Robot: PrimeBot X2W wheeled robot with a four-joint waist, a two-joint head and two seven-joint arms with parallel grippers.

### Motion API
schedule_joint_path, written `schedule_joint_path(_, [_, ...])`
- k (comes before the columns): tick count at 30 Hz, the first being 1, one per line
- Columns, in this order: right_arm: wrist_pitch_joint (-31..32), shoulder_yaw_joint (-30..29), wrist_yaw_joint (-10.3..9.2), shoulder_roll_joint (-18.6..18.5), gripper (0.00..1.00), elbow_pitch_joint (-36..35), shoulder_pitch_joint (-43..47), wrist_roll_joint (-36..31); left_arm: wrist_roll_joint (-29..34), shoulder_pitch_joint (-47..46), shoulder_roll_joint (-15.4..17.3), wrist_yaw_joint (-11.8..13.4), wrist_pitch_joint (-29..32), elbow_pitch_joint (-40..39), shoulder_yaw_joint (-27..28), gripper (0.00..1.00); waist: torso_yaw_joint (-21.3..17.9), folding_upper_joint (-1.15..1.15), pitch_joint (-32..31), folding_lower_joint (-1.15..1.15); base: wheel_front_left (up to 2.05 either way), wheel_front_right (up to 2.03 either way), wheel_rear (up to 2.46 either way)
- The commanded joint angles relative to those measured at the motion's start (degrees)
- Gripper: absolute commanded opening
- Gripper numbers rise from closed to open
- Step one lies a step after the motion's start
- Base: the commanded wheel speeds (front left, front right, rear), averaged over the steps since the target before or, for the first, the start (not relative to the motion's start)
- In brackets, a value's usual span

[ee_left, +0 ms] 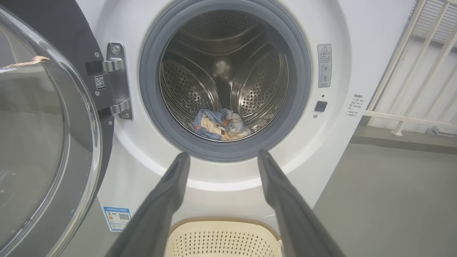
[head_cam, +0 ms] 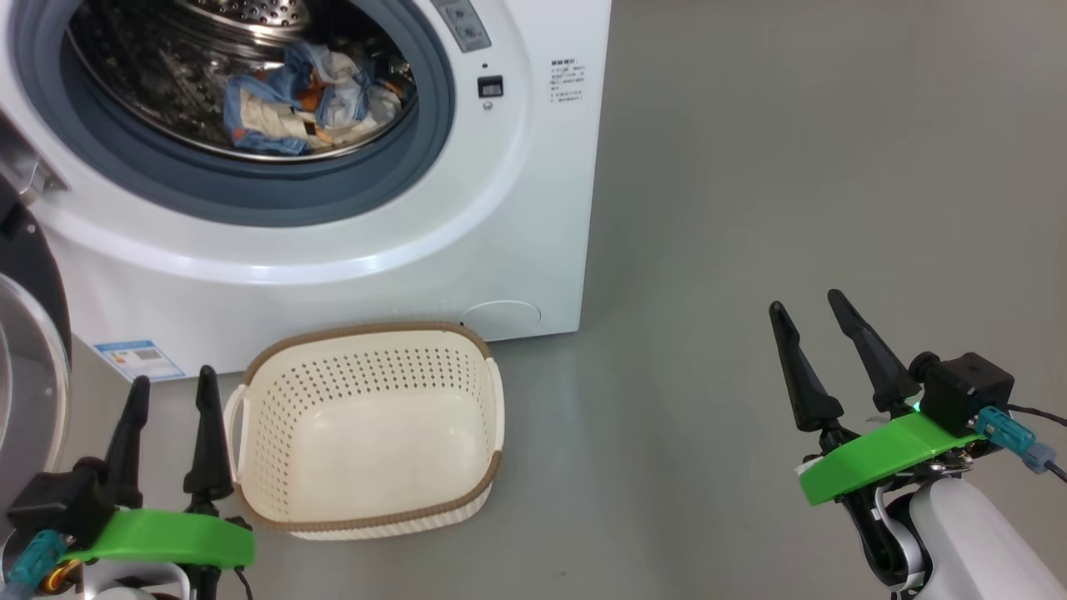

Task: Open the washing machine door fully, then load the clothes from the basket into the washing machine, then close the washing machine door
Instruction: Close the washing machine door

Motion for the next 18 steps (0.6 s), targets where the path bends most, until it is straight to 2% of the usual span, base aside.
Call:
schedule_joint_path(1, [-0.5,0.9,0.25,-0.5,1.00,-1.0,-0.6,0.5,0.4,-1.3,1.3,-0.5,-0.4,-0.7,2.2,1.00,0.0,0.00,-0.1,0.01,-1.06,1.06,0.00])
schedule_joint_path(7, [-0.5,1.2,0.25,-0.4,1.00,-0.8,-0.6,0.7,0.4,-1.4,1.2,-0.6,-0.4,-0.3,2.3,1.00,-0.1,0.00,-0.1,0.01,-0.58,0.58,0.00])
schedule_joint_path(18, [-0.5,1.2,0.25,-0.3,1.00,-0.6,-0.6,1.0,0.8,-1.3,1.1,-0.9,-0.4,-0.9,2.9,1.00,-0.5,0.00,-0.1,0.01,-0.01,0.01,0.00])
